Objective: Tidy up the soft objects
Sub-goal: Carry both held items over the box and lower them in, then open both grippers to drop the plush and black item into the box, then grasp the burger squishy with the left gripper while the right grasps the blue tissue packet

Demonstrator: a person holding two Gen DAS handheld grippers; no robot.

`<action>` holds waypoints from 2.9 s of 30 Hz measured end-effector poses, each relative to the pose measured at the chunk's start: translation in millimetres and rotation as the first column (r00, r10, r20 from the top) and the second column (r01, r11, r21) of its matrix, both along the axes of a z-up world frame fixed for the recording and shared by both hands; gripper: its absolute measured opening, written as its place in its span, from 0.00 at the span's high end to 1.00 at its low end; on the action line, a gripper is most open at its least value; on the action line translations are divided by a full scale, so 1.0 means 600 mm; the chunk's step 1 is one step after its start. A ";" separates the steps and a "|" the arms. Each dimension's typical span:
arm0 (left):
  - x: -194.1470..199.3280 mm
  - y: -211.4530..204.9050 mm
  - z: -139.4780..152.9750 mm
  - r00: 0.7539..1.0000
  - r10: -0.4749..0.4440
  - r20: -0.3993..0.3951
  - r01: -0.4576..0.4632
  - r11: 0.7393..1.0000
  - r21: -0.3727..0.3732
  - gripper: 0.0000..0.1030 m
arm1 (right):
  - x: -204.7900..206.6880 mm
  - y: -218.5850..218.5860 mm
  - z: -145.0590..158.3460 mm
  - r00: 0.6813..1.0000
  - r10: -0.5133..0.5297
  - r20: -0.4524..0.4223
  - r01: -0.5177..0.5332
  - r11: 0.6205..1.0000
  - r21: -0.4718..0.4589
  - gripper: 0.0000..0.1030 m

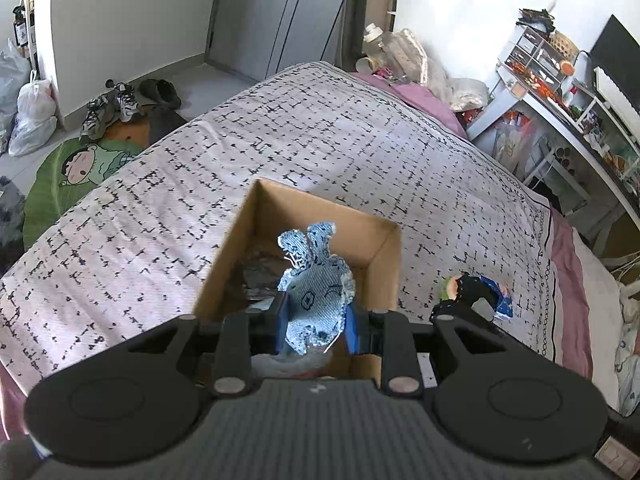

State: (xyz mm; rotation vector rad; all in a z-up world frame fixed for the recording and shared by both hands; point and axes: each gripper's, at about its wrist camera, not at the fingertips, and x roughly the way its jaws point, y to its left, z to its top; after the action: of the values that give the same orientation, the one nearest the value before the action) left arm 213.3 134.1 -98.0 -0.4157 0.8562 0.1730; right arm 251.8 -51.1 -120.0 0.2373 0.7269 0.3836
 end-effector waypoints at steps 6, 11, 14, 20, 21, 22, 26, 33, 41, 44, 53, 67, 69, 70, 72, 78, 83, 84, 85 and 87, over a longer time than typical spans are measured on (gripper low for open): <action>-0.008 0.034 -0.011 1.000 -0.013 -0.011 0.013 0.999 -0.044 0.73 | -0.009 0.037 0.004 0.999 0.027 0.020 -0.027 0.999 -0.025 0.66; -0.009 0.050 -0.020 0.999 -0.035 -0.017 0.034 0.997 -0.066 0.73 | -0.014 0.060 -0.002 0.999 0.015 0.038 -0.014 0.999 -0.040 0.66; -0.006 0.056 -0.026 0.999 -0.043 -0.024 0.041 0.996 -0.085 0.73 | -0.012 0.072 -0.008 0.999 0.013 0.038 -0.011 0.999 -0.050 0.57; 0.007 0.065 -0.037 0.997 -0.073 -0.035 0.069 0.992 -0.107 0.73 | -0.011 0.091 -0.016 1.000 0.013 0.026 -0.011 0.996 -0.090 0.48; 0.009 0.066 -0.039 0.996 -0.076 -0.036 0.071 0.991 -0.109 0.73 | -0.012 0.091 -0.017 1.000 0.009 0.027 -0.007 0.996 -0.094 0.47; 0.012 0.067 -0.040 0.996 -0.080 -0.035 0.075 0.991 -0.111 0.73 | -0.013 0.092 -0.017 1.000 0.005 0.027 -0.003 0.995 -0.099 0.47; 0.023 0.070 -0.042 0.995 -0.088 -0.037 0.083 0.990 -0.113 0.73 | -0.012 0.089 -0.017 1.000 -0.017 0.019 0.019 0.994 -0.109 0.46; 0.052 0.059 -0.035 0.993 -0.118 -0.027 0.115 0.988 -0.103 0.73 | -0.010 0.082 -0.019 0.999 -0.039 0.002 0.039 0.992 -0.118 0.43; 0.084 0.036 -0.009 0.984 -0.176 0.000 0.176 0.982 -0.069 0.63 | -0.006 0.065 -0.016 0.998 -0.058 -0.008 0.058 0.994 -0.088 0.39; 0.085 0.030 -0.009 0.986 -0.164 -0.021 0.163 0.985 -0.048 0.48 | -0.005 0.060 -0.015 0.998 -0.063 -0.022 0.061 0.995 -0.074 0.38; 0.067 0.012 -0.022 0.987 -0.141 -0.082 0.139 0.990 -0.030 0.46 | -0.003 0.031 -0.009 0.995 -0.080 -0.059 0.079 0.997 -0.022 0.38; 0.074 -0.061 -0.012 0.986 -0.137 -0.095 0.140 0.990 0.030 0.32 | -0.003 -0.046 -0.012 0.988 -0.132 -0.078 0.132 0.991 -0.007 0.35; 0.076 -0.073 -0.013 0.985 -0.138 -0.104 0.143 0.989 0.041 0.32 | -0.002 -0.060 -0.017 0.987 -0.138 -0.083 0.137 0.990 -0.015 0.35; 0.078 -0.078 -0.013 0.985 -0.136 -0.109 0.142 0.989 0.044 0.31 | -0.001 -0.068 -0.019 0.986 -0.141 -0.087 0.140 0.990 -0.015 0.35; 0.079 -0.088 -0.012 0.985 -0.134 -0.114 0.140 0.989 0.049 0.31 | 0.003 -0.082 -0.020 0.985 -0.142 -0.098 0.141 0.990 -0.019 0.35; 0.089 -0.117 -0.001 0.985 -0.126 -0.118 0.135 0.988 0.071 0.30 | 0.016 -0.119 0.001 0.990 -0.062 -0.124 0.054 0.996 -0.067 0.29; 0.105 -0.140 0.010 0.987 -0.122 -0.105 0.129 0.989 0.066 0.30 | 0.045 -0.152 0.016 0.989 -0.012 -0.147 -0.001 0.996 -0.086 0.27; 0.108 -0.146 0.012 0.987 -0.124 -0.101 0.131 0.989 0.067 0.29 | 0.050 -0.159 0.019 0.989 -0.009 -0.144 -0.004 0.996 -0.092 0.26; 0.112 -0.152 0.015 0.987 -0.126 -0.097 0.133 0.989 0.069 0.29 | 0.054 -0.165 0.021 0.990 -0.008 -0.144 -0.006 0.995 -0.100 0.23; 0.118 -0.163 0.021 0.988 -0.128 -0.091 0.135 0.989 0.068 0.29 | 0.067 -0.181 0.022 0.988 -0.008 -0.154 -0.008 0.995 -0.100 0.23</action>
State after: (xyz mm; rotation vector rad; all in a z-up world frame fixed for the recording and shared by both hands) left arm 284.1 36.3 -85.6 -0.2825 0.9559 0.1007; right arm 291.9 -159.9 -106.8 0.1735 0.8958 0.3301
